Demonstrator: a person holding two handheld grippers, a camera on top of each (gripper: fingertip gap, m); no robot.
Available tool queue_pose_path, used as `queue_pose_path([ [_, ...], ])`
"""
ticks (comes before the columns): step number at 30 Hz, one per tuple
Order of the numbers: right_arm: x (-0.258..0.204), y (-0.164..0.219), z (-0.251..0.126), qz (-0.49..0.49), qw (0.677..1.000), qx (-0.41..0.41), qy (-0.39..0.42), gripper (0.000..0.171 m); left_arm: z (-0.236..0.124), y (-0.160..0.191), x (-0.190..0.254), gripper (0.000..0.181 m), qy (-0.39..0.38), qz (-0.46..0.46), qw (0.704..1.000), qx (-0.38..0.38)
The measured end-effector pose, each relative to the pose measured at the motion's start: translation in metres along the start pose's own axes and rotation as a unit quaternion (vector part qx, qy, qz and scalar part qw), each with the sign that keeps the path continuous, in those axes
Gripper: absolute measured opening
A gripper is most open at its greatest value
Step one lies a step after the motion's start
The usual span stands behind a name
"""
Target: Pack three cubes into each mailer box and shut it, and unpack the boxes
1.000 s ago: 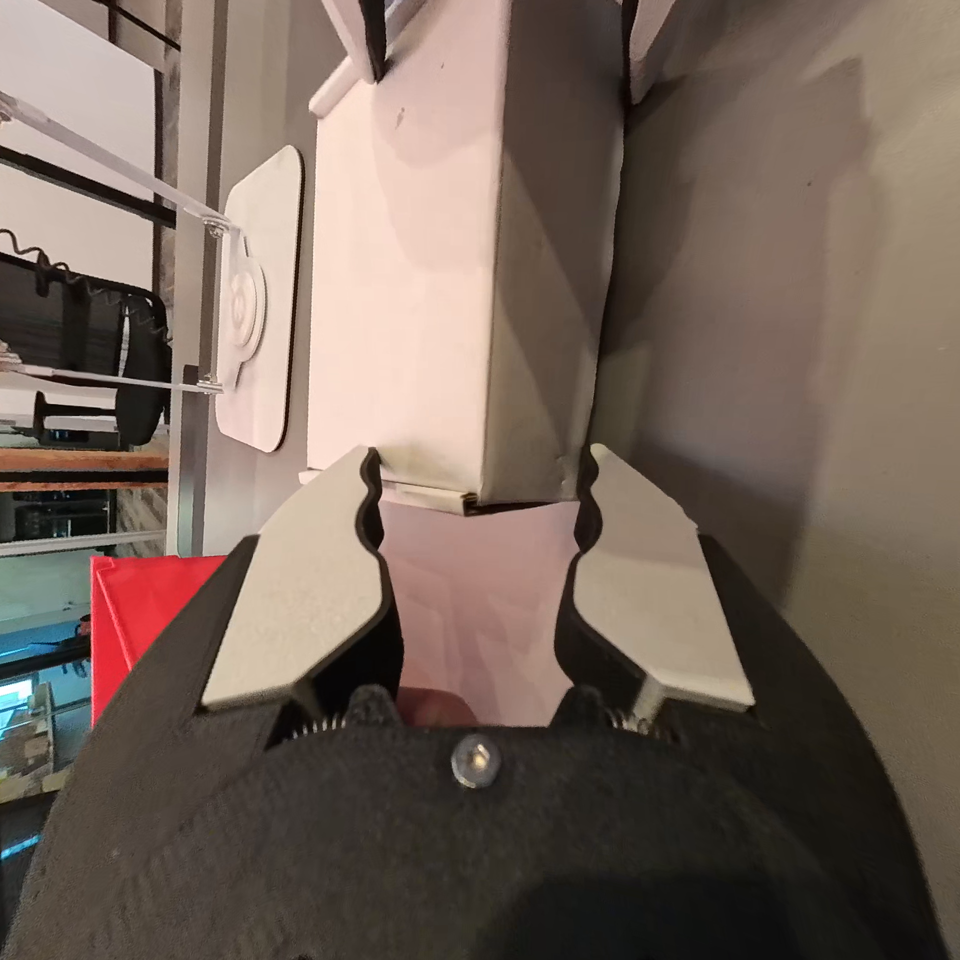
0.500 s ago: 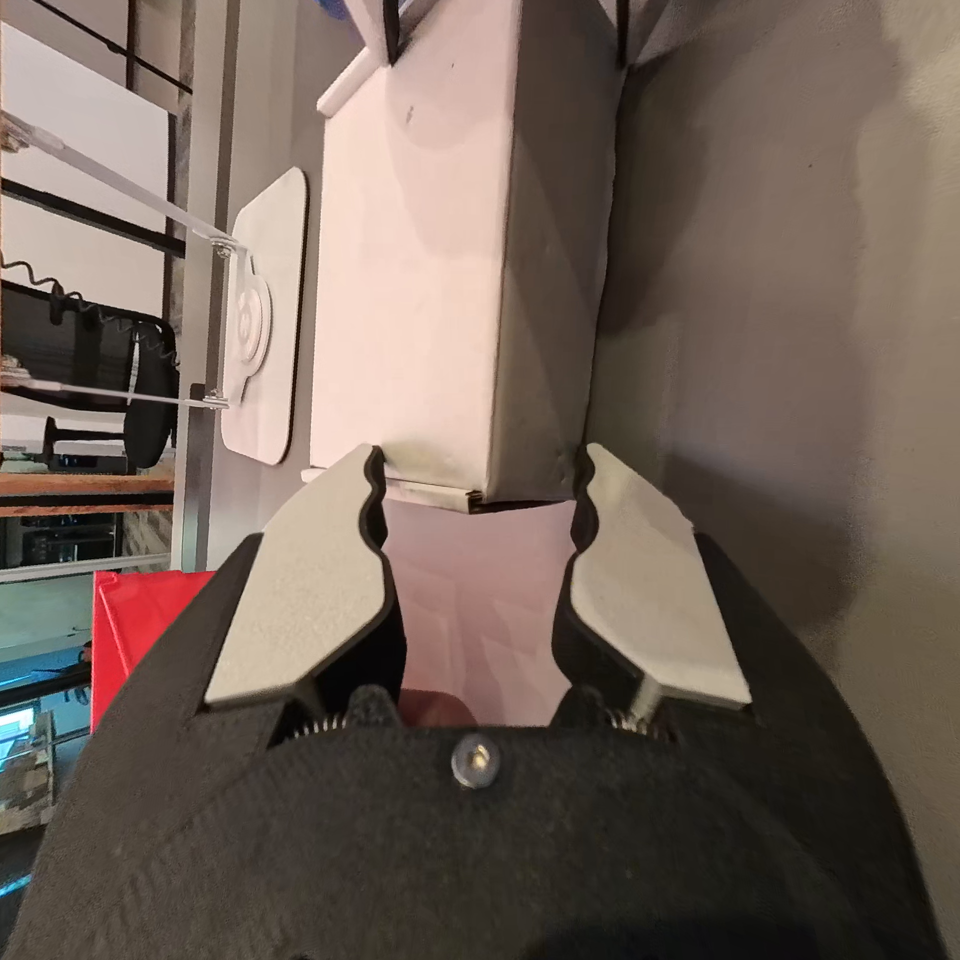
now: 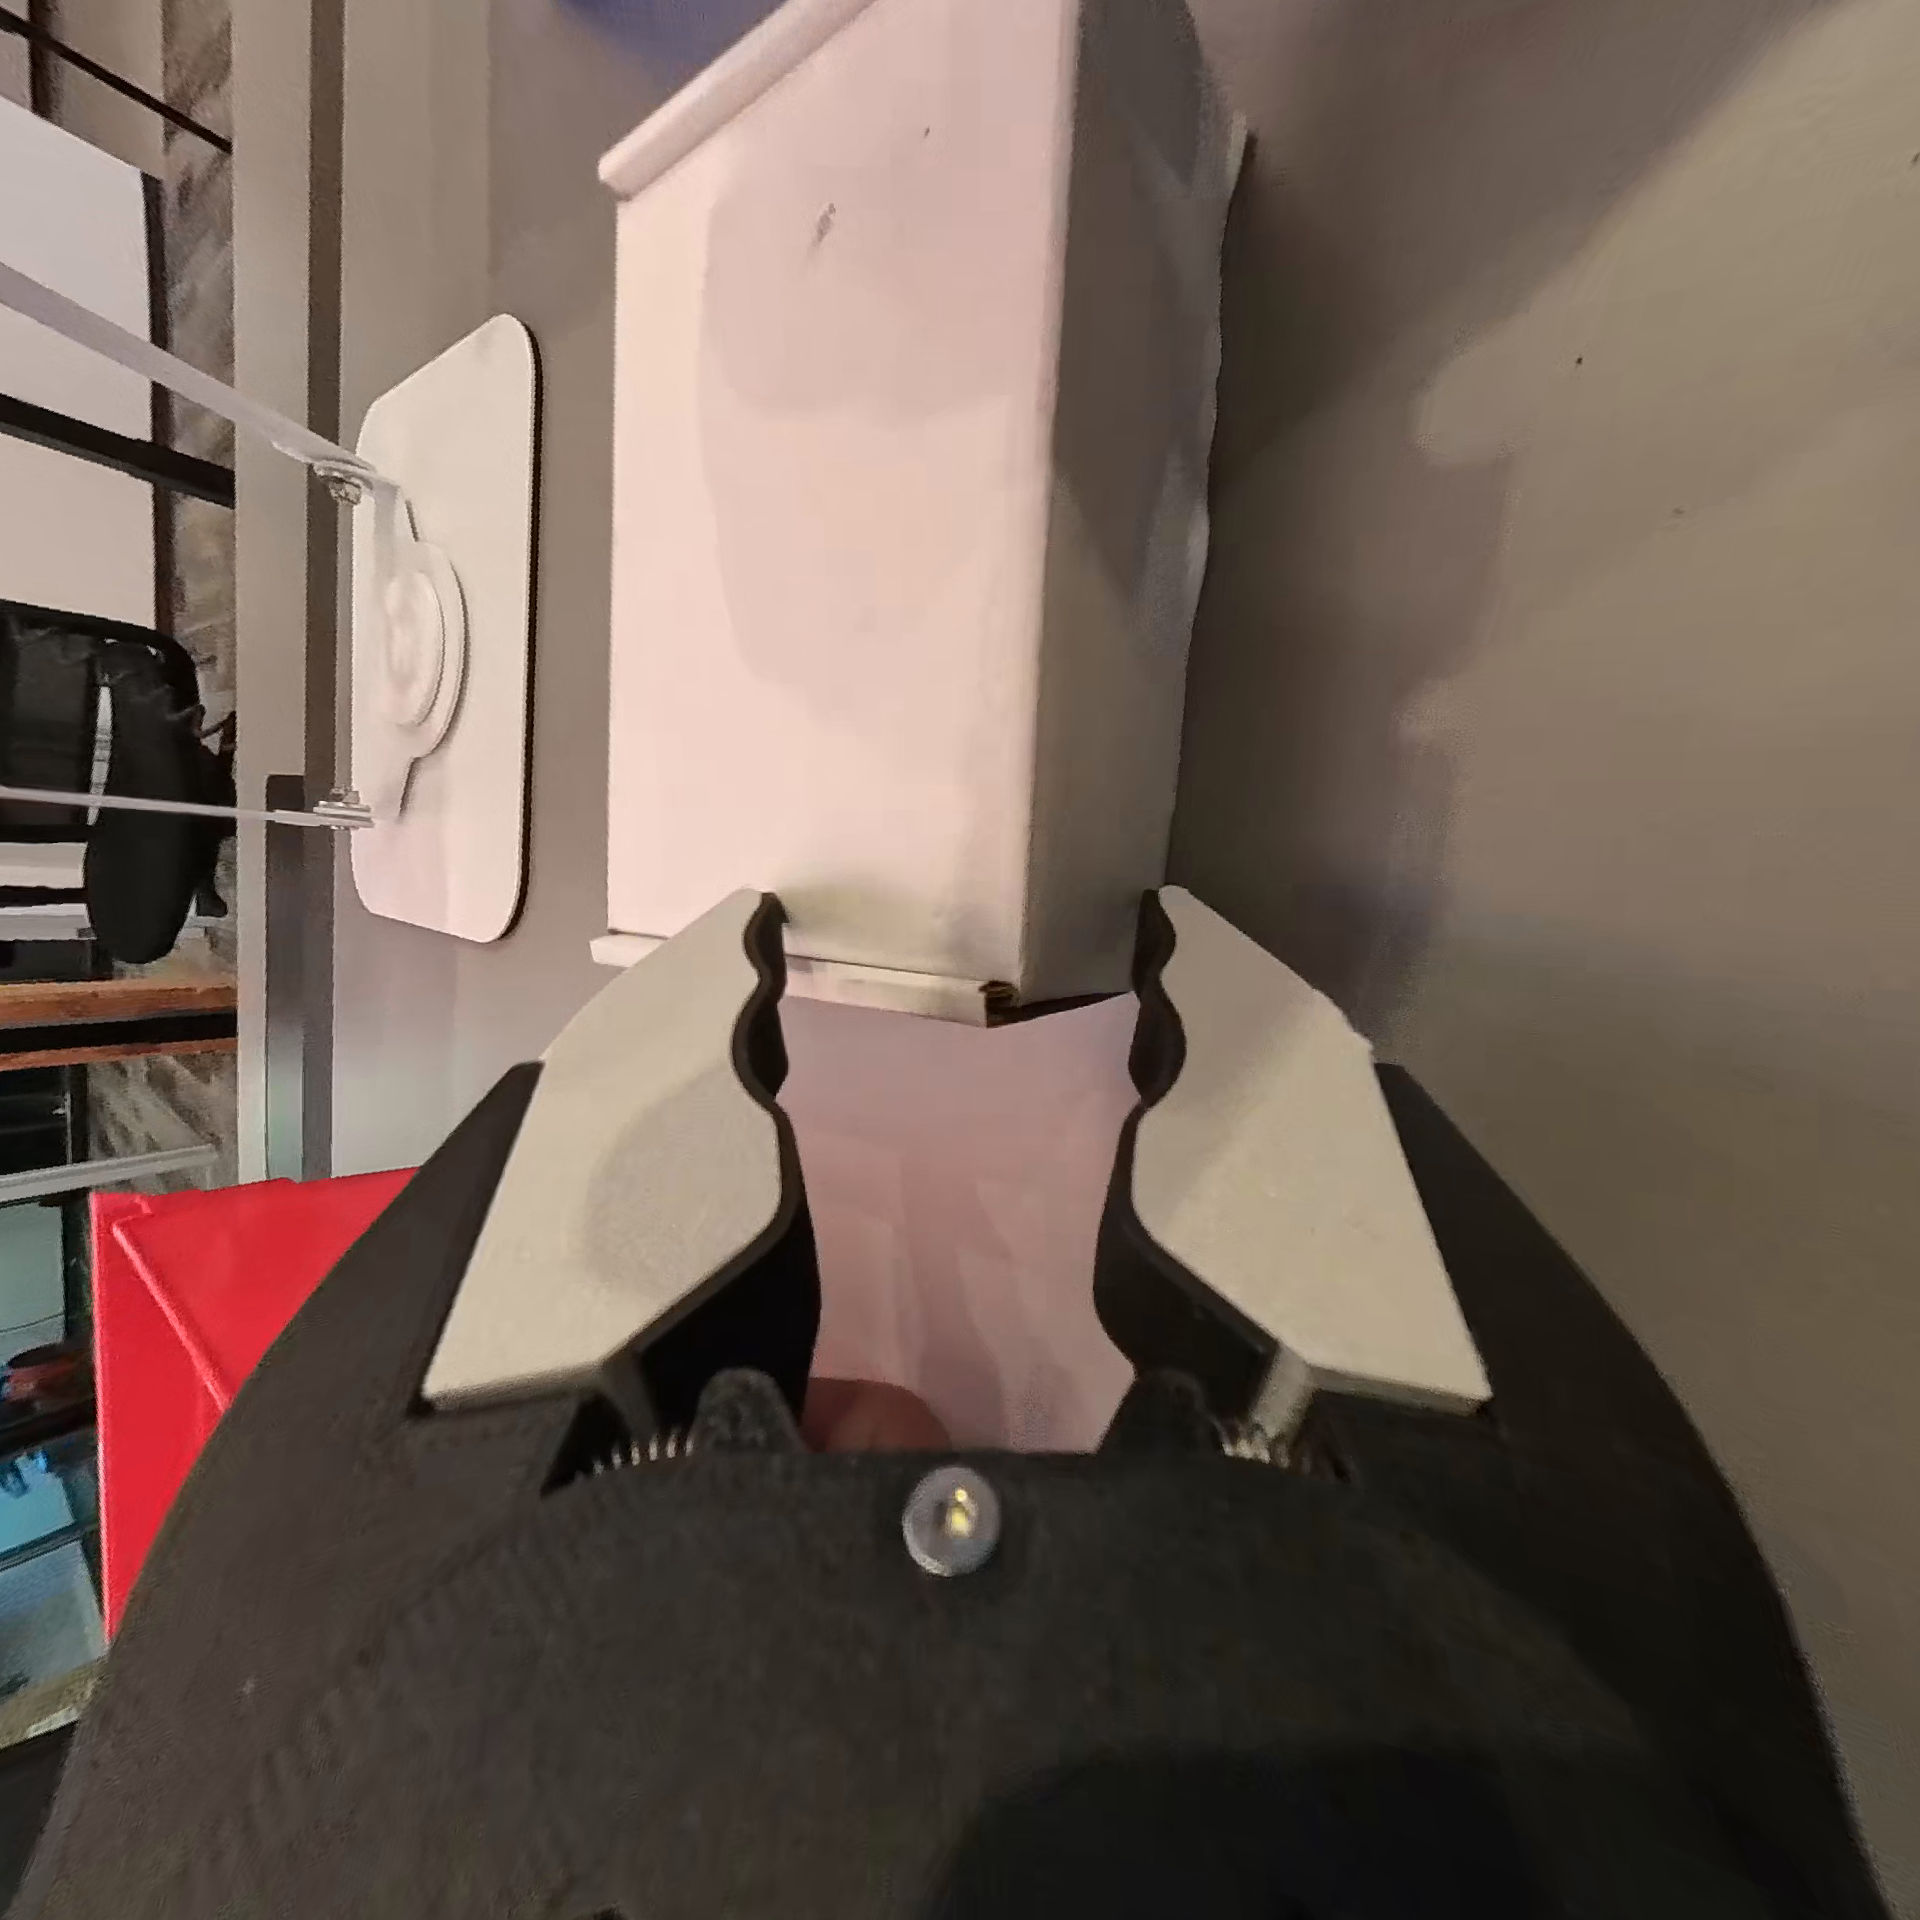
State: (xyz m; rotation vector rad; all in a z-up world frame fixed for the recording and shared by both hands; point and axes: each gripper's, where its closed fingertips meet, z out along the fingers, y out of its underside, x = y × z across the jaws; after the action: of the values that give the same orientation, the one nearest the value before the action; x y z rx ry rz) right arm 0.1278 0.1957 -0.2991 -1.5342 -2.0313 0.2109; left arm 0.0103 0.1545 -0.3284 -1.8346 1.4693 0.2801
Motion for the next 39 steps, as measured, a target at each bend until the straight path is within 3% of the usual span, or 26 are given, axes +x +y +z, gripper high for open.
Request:
queue_pose_path([
  [2,-0.001,-0.004,0.0,0.017,0.999,0.006,-0.035,0.097,0.0,0.0,0.0,0.064,0.003,-0.001,1.0,0.001],
  [4,0.001,-0.009,0.006,0.041,0.997,-0.007,-0.07,0.125,0.0,-0.001,0.0,0.065,0.002,0.0,1.0,0.001],
  [8,0.003,-0.021,0.031,0.001,0.993,-0.059,-0.098,0.138,0.001,-0.002,0.0,0.065,-0.003,-0.001,1.0,0.004],
  [15,0.001,-0.023,0.066,-0.049,0.979,-0.163,-0.116,0.127,0.001,-0.003,0.0,0.065,-0.002,-0.008,1.0,0.018],
  [26,0.002,-0.028,0.055,-0.007,0.978,-0.141,-0.152,0.124,-0.011,-0.007,-0.014,0.073,-0.013,-0.066,0.996,0.051],
  [32,0.029,-0.029,0.022,0.001,0.985,-0.127,-0.12,0.124,-0.027,-0.015,-0.041,0.071,-0.072,-0.105,0.987,0.093],
  [39,0.086,-0.016,-0.051,0.041,0.993,-0.09,-0.07,0.123,-0.028,-0.013,-0.044,0.065,-0.084,-0.117,0.985,0.099],
])
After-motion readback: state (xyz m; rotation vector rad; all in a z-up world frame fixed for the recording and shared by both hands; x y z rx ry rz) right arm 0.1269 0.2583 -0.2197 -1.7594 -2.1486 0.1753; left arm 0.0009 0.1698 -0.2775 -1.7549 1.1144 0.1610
